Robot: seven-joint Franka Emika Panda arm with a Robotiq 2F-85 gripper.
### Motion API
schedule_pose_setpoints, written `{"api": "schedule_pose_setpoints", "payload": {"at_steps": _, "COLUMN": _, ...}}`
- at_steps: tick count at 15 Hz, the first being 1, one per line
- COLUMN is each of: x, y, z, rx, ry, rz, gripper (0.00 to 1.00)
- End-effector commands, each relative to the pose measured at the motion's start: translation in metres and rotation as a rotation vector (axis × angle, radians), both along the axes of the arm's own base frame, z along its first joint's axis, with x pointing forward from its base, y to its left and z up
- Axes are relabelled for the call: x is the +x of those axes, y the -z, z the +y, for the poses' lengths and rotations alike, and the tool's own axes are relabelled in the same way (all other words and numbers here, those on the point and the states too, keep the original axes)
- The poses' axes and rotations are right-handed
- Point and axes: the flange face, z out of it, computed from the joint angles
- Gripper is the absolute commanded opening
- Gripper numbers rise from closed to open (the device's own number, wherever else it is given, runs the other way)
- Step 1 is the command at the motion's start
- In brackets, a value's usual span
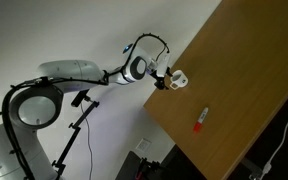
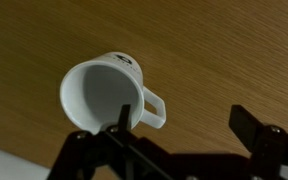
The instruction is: Move the mug to the left
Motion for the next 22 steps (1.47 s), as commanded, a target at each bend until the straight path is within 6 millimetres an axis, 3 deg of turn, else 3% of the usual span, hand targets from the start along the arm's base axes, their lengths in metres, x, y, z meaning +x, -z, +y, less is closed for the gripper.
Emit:
{"api": "schedule_pose_setpoints", "payload": {"at_steps": 1, "x": 0.017, "y": 0.004, "z": 0.001, "rx": 0.005, "ry": -0.064, "rz": -0.036, "gripper": 1.00}}
{"api": "schedule_pose_setpoints", "payload": {"at_steps": 9, "x": 0.038, "y": 0.013, "z": 0.007, "rx": -0.018, "ry": -0.176, "rz": -0.030, "gripper": 1.00}}
{"api": "schedule_pose_setpoints", "payload": {"at_steps": 15, "x": 0.035, "y": 0.034, "z": 0.014, "rx": -0.026, "ry": -0.213, "rz": 0.028, "gripper": 1.00}}
{"api": "schedule_pose_setpoints", "payload": {"at_steps": 22, "x": 0.039, "y": 0.052, "z": 0.009, "rx": -0.048, "ry": -0.189, "rz": 0.053, "gripper": 1.00}}
